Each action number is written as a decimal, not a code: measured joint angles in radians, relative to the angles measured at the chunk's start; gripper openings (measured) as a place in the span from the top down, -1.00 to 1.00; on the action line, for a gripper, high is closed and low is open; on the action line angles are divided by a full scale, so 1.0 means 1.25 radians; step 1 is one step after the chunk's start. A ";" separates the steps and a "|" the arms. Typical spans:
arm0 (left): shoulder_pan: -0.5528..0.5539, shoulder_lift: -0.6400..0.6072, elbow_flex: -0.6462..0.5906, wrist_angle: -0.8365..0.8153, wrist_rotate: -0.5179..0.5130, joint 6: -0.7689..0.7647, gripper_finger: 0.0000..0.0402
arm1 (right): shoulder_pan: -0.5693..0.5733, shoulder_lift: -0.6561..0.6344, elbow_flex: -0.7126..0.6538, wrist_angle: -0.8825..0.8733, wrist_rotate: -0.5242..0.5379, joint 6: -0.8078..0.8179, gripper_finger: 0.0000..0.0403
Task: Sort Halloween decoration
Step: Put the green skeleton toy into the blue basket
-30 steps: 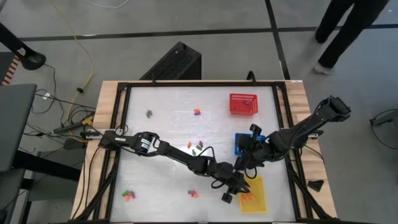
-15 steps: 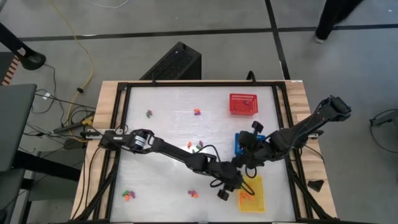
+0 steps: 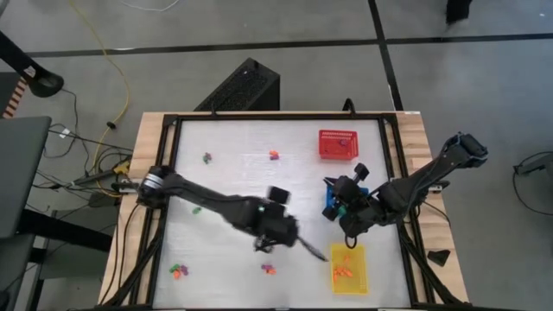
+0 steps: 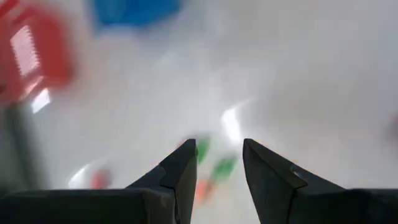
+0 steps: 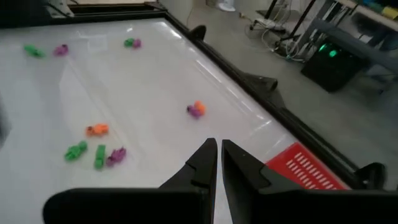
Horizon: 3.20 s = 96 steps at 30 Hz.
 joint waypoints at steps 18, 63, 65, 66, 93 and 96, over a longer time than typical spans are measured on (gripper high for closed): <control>-0.187 -0.759 -0.910 0.495 -0.350 -0.231 0.56 | -0.065 0.161 0.000 0.419 -0.195 -0.280 0.73; 0.250 -1.221 -1.328 0.960 0.121 0.113 0.56 | -0.720 0.577 0.164 0.601 -0.976 -0.730 0.07; 0.250 -1.221 -1.328 0.960 0.121 0.113 0.56 | -0.723 0.570 0.164 0.598 -0.975 -0.727 0.07; 0.250 -1.221 -1.328 0.960 0.121 0.113 0.56 | -0.723 0.567 0.164 0.605 -0.976 -0.726 0.07; 0.250 -1.221 -1.279 0.926 0.199 0.001 0.56 | -0.524 0.528 0.272 0.495 -0.899 -0.543 0.09; 0.250 -1.221 -1.266 0.910 0.209 -0.016 0.56 | -0.475 0.528 0.267 0.487 -0.845 -0.529 0.09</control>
